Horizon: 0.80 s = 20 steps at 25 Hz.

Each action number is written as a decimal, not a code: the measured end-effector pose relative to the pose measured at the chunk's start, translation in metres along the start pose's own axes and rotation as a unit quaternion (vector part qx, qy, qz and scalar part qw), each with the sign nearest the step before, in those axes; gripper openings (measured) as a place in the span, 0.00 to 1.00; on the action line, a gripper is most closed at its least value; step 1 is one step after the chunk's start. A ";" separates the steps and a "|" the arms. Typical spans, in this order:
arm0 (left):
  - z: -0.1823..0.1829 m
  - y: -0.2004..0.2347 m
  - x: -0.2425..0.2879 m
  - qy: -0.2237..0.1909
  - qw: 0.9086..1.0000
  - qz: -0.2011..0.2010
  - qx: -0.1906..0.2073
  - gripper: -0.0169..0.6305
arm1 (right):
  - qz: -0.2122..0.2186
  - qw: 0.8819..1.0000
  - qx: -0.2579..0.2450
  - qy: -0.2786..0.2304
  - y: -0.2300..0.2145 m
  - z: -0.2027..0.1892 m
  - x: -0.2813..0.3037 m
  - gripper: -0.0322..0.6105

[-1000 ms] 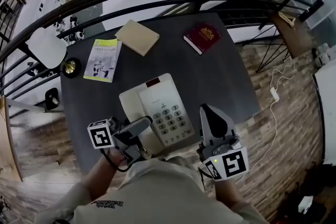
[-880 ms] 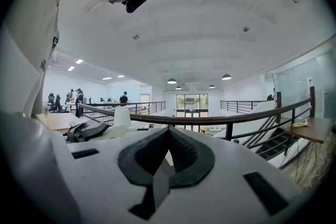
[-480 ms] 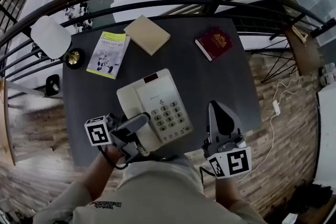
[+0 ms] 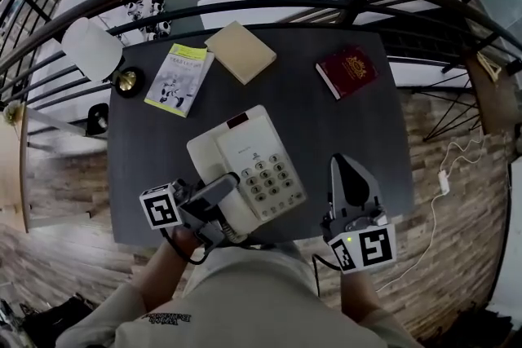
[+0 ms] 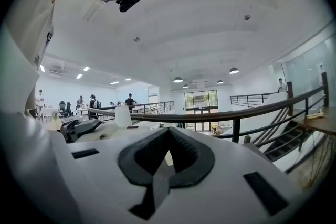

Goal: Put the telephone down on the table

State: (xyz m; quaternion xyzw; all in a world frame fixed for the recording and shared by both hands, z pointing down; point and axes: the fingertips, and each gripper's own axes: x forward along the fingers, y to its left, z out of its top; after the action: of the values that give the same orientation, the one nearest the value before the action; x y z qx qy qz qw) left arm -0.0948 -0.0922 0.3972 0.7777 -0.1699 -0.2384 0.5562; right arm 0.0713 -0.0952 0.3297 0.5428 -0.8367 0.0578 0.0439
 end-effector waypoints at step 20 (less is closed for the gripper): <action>0.010 0.055 0.074 -0.024 0.999 0.029 -0.033 0.74 | -0.012 0.999 0.045 0.020 -0.083 -0.033 0.043 0.05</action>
State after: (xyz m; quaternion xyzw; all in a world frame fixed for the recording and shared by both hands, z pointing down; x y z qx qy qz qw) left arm -0.0388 -0.1570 0.4334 0.7478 -0.1975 -0.2467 0.5839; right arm 0.1300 -0.1628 0.3721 0.5533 -0.8254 0.1060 0.0365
